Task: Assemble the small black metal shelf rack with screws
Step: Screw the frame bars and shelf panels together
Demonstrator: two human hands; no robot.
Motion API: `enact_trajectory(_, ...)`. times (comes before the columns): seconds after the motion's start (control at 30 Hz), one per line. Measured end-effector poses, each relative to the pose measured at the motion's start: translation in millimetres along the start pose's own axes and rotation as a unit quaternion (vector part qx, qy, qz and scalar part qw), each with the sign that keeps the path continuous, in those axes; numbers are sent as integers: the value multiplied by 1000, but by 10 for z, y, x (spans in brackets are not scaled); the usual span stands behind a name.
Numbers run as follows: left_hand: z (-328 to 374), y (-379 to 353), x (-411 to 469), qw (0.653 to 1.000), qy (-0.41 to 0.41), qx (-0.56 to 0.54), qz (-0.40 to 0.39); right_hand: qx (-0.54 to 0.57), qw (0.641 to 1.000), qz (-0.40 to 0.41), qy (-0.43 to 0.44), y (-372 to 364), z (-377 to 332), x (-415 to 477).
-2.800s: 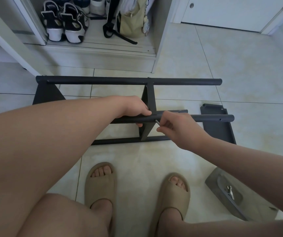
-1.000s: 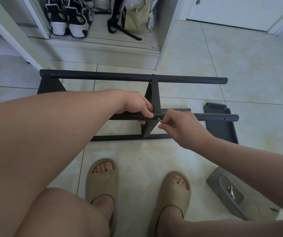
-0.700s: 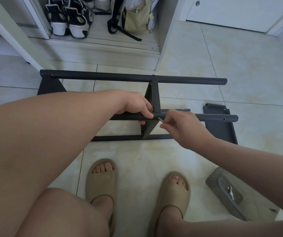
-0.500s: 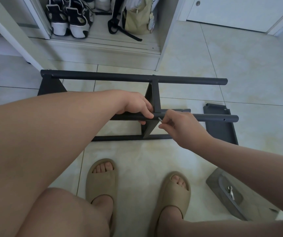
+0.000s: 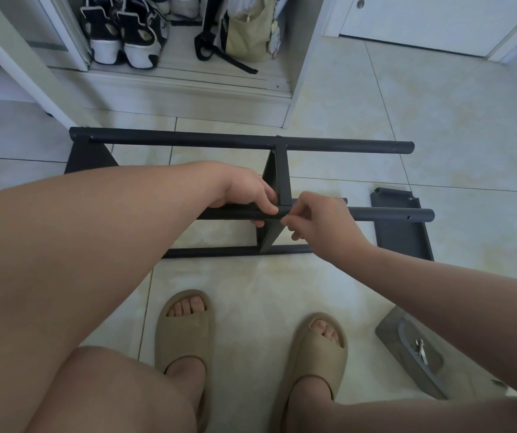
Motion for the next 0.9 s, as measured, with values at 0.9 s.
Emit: enact_trajectory(0.9,14,-42,-28,1000,11,6,-21,109,993,-9,-49,-27,23,-74)
Point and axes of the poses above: each hand's wrist, its own x-axis towards the middle knuckle, its own y-axis out of the back of the hand, z = x × y, the point moved 9 cm from there along x, towards the middle knuckle, and after that the axes turned 2 degrees about x, right-handed, at the moved point
